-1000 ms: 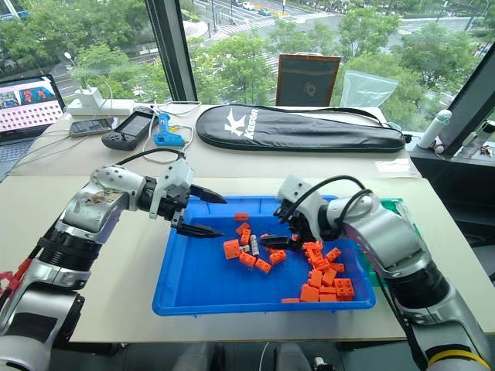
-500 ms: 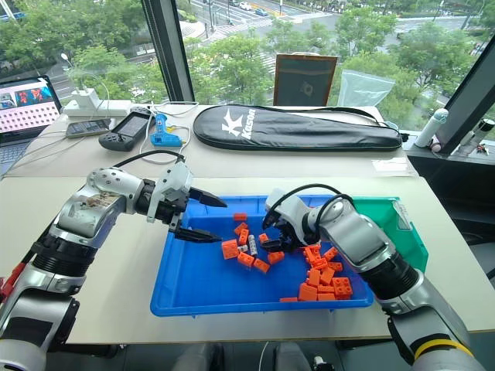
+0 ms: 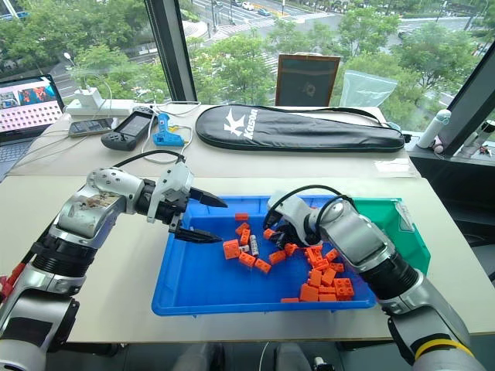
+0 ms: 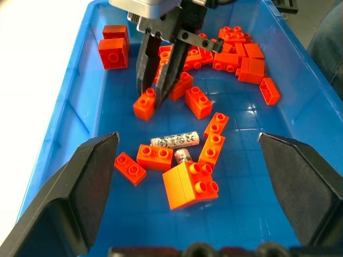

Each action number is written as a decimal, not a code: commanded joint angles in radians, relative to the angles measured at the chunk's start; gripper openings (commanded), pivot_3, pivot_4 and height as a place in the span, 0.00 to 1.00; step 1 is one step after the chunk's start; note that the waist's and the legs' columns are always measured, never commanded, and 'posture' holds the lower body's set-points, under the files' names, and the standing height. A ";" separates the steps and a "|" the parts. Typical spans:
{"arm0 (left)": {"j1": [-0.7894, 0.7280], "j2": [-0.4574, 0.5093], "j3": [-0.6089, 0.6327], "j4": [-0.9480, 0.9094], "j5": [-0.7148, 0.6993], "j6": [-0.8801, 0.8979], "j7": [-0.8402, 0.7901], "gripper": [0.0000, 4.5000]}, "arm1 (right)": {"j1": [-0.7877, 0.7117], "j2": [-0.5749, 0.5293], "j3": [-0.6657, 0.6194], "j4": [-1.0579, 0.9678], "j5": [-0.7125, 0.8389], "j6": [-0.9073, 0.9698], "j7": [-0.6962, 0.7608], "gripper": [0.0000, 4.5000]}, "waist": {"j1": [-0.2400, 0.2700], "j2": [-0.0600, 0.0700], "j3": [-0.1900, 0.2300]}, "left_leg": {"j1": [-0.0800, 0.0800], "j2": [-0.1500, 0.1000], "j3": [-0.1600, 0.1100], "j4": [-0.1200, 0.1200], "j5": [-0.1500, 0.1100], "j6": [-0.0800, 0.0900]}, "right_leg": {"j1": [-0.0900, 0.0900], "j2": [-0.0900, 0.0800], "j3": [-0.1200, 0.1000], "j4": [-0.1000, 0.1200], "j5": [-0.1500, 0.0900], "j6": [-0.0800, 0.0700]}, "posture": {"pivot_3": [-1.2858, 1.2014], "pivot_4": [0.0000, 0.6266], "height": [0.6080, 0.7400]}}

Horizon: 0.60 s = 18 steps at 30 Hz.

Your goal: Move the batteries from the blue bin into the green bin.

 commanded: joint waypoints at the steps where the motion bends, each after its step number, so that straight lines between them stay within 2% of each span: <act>1: -0.015 -0.008 0.014 -0.013 -0.012 -0.001 0.007 1.00 | -0.026 -0.003 -0.035 0.016 -0.040 -0.009 -0.039 0.10 | -0.001 0.000 0.000 | 0.000 0.000 0.000 0.000 0.000 0.000 | 0.000 0.000 0.000 0.000 0.000 0.000 | 0.52 0.24 0.95; 3: -0.016 -0.013 0.014 -0.014 -0.013 0.000 0.008 1.00 | -0.028 0.005 -0.044 0.025 -0.051 -0.011 -0.060 0.32 | -0.001 0.000 0.000 | 0.000 0.000 0.000 0.000 0.000 0.000 | 0.000 0.000 0.000 0.000 0.000 0.000 | 0.52 0.24 0.95; 6: -0.016 -0.013 0.015 -0.014 -0.012 0.000 0.008 1.00 | -0.030 0.009 -0.048 0.029 -0.062 -0.015 -0.074 0.51 | -0.001 0.000 0.000 | 0.000 0.000 0.000 0.000 0.000 0.000 | 0.000 0.000 0.000 0.000 0.000 0.000 | 0.52 0.24 0.95; 7: -0.014 -0.012 0.014 -0.014 -0.011 -0.002 0.007 1.00 | -0.032 0.009 -0.049 0.027 -0.069 -0.019 -0.082 0.61 | -0.001 0.000 0.000 | 0.000 0.000 0.000 0.000 0.000 0.000 | 0.000 0.000 0.000 0.000 0.000 0.000 | 0.52 0.24 0.95; 10: -0.015 -0.013 0.009 -0.012 -0.005 -0.007 0.008 1.00 | -0.044 0.016 -0.042 0.009 -0.082 -0.023 -0.094 0.81 | 0.000 0.000 0.000 | 0.000 0.000 0.000 0.000 0.000 0.000 | 0.000 0.000 0.000 0.000 0.000 0.000 | 0.52 0.24 0.95; 12: -0.016 -0.014 0.009 -0.012 -0.005 -0.008 0.008 1.00 | -0.046 0.055 -0.067 -0.036 -0.023 0.027 -0.069 0.98 | -0.001 0.000 0.000 | 0.000 0.000 0.000 0.000 0.000 0.000 | 0.000 0.000 0.000 0.000 0.000 0.000 | 0.52 0.24 0.95; 18: -0.018 -0.016 0.007 -0.006 -0.002 -0.010 0.008 1.00 | -0.053 0.113 -0.081 -0.149 0.083 0.137 -0.020 0.98 | -0.002 0.000 0.000 | 0.000 0.001 -0.001 0.000 0.000 0.000 | 0.000 0.001 0.000 0.000 0.000 0.000 | 0.52 0.24 0.95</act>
